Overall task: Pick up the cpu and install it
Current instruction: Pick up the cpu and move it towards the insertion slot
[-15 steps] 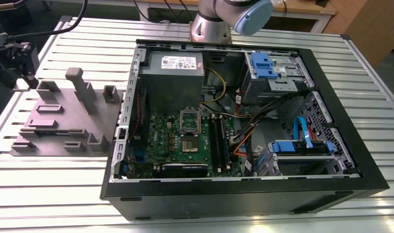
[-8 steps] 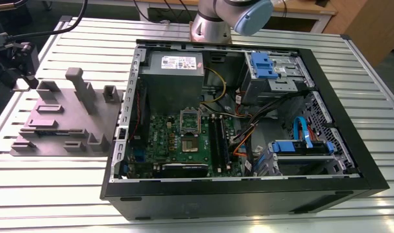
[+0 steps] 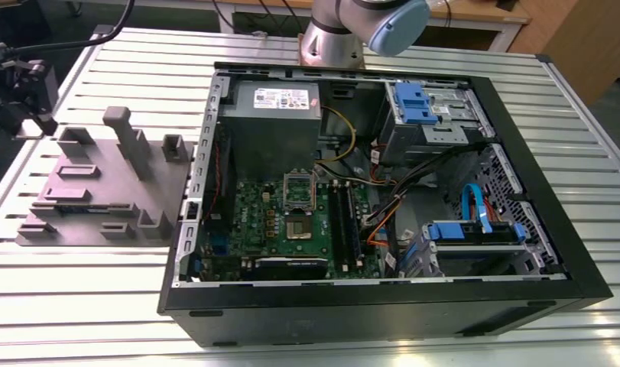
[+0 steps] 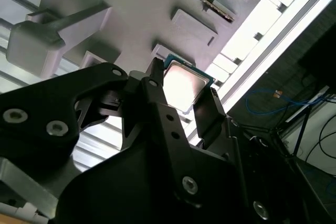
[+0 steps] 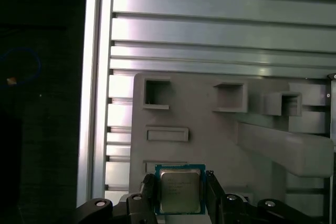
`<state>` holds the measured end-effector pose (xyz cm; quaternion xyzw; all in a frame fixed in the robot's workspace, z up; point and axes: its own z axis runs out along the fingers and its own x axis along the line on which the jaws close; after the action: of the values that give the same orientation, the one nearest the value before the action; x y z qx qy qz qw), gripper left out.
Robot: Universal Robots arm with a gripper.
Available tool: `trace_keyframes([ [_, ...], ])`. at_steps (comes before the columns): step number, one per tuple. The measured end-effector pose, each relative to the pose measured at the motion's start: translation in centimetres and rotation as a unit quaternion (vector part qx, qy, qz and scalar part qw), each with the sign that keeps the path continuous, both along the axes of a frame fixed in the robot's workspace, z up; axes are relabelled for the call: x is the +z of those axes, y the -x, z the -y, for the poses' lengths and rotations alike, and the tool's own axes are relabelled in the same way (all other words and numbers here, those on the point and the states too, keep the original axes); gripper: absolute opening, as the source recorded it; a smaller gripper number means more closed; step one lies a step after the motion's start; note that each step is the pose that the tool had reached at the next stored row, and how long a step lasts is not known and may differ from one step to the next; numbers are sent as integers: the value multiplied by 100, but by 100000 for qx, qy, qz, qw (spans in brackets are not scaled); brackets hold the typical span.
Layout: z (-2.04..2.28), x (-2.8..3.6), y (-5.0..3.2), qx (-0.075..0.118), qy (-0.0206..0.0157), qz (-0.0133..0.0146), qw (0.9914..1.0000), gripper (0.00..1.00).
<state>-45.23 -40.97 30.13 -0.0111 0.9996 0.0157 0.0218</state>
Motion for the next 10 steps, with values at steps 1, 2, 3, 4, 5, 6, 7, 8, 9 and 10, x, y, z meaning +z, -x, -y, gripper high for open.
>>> trace_keyframes([
  [1,0,20,0,1,1,-2,100000,47],
  [2,0,42,0,1,2,-3,100000,47],
  [3,0,66,0,1,2,-2,100000,47],
  [4,0,86,0,2,4,-6,100000,47],
  [5,1,92,-9,13,-9,-19,100000,47],
  [6,1,91,-25,12,-10,-99,100000,47],
  [7,0,93,-50,5,3,-351,99999,47],
  [8,0,94,-70,2,2,-560,99998,47],
  [9,0,93,-91,2,1,-762,99997,47],
  [10,0,93,-105,1,0,-906,99996,47],
])
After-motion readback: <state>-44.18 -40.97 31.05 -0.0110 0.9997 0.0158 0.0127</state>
